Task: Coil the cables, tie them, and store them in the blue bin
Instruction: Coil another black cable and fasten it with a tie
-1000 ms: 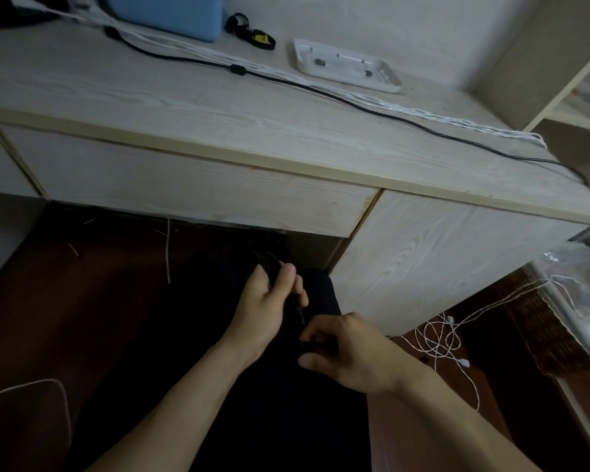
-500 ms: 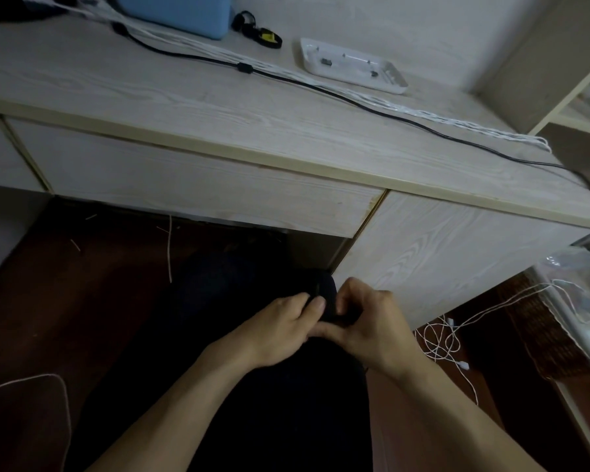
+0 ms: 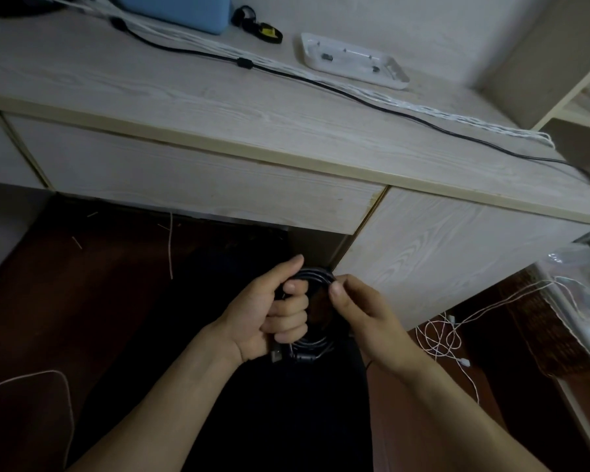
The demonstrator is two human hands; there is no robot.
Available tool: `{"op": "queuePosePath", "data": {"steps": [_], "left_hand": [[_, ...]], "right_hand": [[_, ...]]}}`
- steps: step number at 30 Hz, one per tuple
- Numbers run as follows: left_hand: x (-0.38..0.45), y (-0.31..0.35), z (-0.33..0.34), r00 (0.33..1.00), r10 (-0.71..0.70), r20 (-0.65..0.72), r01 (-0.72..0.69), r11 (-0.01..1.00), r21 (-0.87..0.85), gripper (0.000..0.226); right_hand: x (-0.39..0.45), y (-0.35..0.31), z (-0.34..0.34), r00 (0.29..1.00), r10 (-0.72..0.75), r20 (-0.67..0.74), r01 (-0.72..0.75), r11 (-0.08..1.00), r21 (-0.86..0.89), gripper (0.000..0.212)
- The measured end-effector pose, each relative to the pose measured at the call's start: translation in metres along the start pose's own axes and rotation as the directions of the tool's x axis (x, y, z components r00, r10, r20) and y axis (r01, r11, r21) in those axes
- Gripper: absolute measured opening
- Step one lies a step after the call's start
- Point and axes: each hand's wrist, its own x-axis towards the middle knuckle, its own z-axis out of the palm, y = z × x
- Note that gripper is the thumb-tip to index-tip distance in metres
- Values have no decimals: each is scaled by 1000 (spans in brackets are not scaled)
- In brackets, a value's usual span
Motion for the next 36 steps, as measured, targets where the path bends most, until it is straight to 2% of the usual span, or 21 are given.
{"op": "queuePosePath", "data": {"steps": [3, 6, 9, 12, 14, 17, 19, 22, 24, 26, 28, 30, 32, 34, 36], "left_hand": [[5, -5, 2, 996, 14, -86, -12, 1000, 21, 43], [9, -7, 1, 1000, -24, -20, 23, 997, -73, 41], [12, -12, 3, 999, -36, 8, 37, 991, -126, 37], [14, -19, 7, 996, 3, -92, -15, 992, -129, 37], [15, -22, 6, 983, 42, -177, -74, 981, -178, 41], [14, -16, 1, 954, 120, -274, -210, 922, -326, 45], [13, -8, -7, 924, 186, -335, -312, 873, -375, 49], [12, 3, -19, 861, 253, -442, -442, 801, -404, 53], [11, 8, -24, 783, 266, -562, -545, 728, -415, 51], [9, 11, -28, 662, 239, -710, -658, 640, -398, 48], [7, 13, -31, 563, 181, -806, -722, 584, -373, 43], [5, 11, -33, 524, 152, -838, -747, 556, -366, 42], [5, 9, -34, 511, 169, -843, -760, 547, -351, 40], [5, 9, -32, 505, 239, -829, -762, 575, -298, 37], [6, 10, -27, 502, 335, -797, -757, 616, -217, 33]], "right_hand": [[-3, -4, 2, 987, 149, 63, -162, 917, 365, 13], [-1, -6, -1, 973, 208, 99, -228, 805, 548, 12], [3, -9, -1, 940, 340, 37, -295, 753, 589, 21], [5, -6, -1, 919, 394, -8, -320, 758, 568, 22], [4, -2, -2, 937, 349, -10, -303, 826, 475, 26], [4, 3, -13, 967, 243, -71, -230, 961, 156, 27], [5, 4, -27, 975, 205, -89, -211, 976, -59, 29], [3, 8, -48, 971, 179, -159, -210, 956, -205, 22], [0, 9, -57, 962, 172, -210, -233, 920, -315, 20], [-3, 10, -62, 961, 163, -225, -246, 873, -420, 19], [-4, 10, -62, 963, 142, -230, -232, 871, -432, 15], [-4, 8, -56, 978, 90, -188, -174, 847, -502, 11], [-3, 8, -48, 995, 61, -79, -97, 763, -639, 10], [-4, 7, -40, 995, 84, 53, -20, 694, -719, 13], [-4, 5, -33, 973, 150, 177, 16, 719, -695, 12]]}}
